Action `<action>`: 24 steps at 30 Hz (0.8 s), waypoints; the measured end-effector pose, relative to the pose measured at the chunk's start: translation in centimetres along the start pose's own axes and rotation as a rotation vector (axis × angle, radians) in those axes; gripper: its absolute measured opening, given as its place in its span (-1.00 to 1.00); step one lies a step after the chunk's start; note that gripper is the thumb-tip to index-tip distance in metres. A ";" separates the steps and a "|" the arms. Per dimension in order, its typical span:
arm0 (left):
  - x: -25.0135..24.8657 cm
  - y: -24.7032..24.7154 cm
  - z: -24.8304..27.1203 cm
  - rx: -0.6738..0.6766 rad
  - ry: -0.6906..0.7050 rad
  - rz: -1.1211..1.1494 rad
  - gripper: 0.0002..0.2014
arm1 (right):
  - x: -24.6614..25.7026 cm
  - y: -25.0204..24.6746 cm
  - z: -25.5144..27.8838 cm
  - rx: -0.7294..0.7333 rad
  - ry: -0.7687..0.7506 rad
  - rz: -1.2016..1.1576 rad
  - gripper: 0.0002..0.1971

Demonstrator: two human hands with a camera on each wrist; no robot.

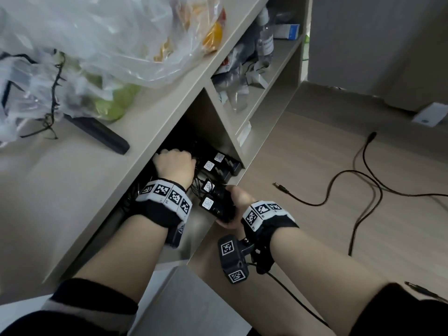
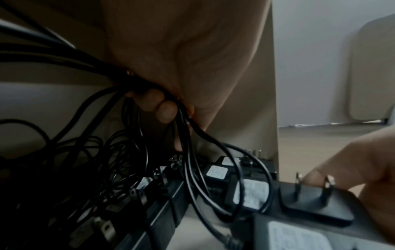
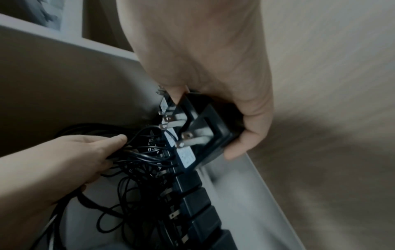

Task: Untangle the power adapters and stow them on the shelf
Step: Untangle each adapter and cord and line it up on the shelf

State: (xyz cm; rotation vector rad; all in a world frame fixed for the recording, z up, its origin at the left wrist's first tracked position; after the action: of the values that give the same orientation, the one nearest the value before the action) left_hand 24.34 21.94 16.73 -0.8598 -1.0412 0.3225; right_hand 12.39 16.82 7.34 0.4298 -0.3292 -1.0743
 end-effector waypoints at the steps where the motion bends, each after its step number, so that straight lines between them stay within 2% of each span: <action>1: 0.0 0.1 -0.2 -0.002 0.005 0.002 -0.64 | 0.0 0.3 -0.4 0.000 -0.007 -0.019 -0.73; 3: 0.3 0.4 -0.6 -0.010 0.009 0.059 -0.63 | 0.0 0.9 -0.9 -0.007 -0.043 -0.065 -0.72; 7: 0.8 0.5 -1.3 -0.049 -0.051 0.311 -0.62 | 0.3 1.2 -0.6 0.021 -0.107 -0.152 -0.72; 10: 1.0 1.2 -1.9 0.002 -0.102 0.426 -0.59 | 0.5 1.4 0.0 0.045 -0.147 -0.215 -0.77; 16: 1.2 2.2 -2.3 0.089 -0.176 0.582 -0.50 | 0.0 2.3 0.9 0.038 -0.194 -0.329 -0.79; 21: 0.4 1.4 -1.4 -0.006 -0.155 0.620 -0.53 | 0.5 2.6 1.7 0.022 -0.207 -0.342 -0.74; 24: 0.0 1.0 -1.2 -0.008 -0.119 0.632 -0.54 | 0.8 2.5 1.6 -0.018 -0.229 -0.338 -0.79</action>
State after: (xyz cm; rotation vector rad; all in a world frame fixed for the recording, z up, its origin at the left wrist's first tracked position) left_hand 25.52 22.02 15.71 -1.1786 -0.8564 0.9097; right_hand 13.89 16.85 9.99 0.3535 -0.4594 -1.4609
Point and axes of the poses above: each hand's wrist, its own z-axis away from the middle knuckle, its own y-axis out of the palm, x = y × z, the point moved 2 cm from there along -z, towards the middle knuckle, and after that the axes turned 13 degrees about -z, right-handed, at the moved point
